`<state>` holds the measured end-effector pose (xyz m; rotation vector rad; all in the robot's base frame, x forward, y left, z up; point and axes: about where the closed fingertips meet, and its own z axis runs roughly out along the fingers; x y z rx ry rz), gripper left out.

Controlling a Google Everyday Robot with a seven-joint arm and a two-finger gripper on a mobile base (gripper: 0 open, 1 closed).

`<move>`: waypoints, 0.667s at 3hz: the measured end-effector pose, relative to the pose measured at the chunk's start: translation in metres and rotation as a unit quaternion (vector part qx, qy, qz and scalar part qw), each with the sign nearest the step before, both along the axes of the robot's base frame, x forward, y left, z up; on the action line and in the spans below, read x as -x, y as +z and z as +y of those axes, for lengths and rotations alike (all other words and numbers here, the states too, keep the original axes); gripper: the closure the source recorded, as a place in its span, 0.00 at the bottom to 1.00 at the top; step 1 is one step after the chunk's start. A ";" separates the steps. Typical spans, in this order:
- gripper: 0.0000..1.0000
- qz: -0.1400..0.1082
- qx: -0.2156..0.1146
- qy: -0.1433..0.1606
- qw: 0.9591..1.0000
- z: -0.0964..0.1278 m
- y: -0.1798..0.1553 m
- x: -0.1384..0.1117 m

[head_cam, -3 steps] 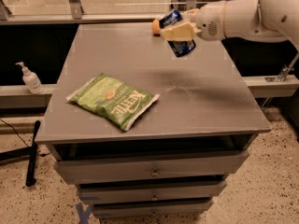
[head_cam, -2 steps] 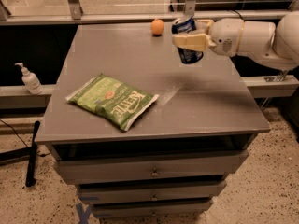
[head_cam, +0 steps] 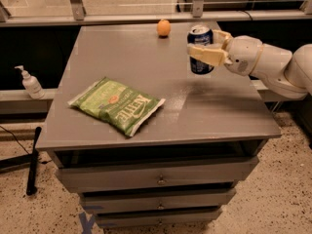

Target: Place pepsi can upright

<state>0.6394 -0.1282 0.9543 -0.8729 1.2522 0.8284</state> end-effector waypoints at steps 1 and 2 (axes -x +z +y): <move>1.00 0.002 0.000 0.000 1.000 0.000 -0.001 0.000; 1.00 -0.006 -0.034 0.008 0.999 -0.010 -0.008 0.000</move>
Offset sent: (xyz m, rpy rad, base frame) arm -0.0015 -0.0353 -0.0213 0.1822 -0.0353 0.0306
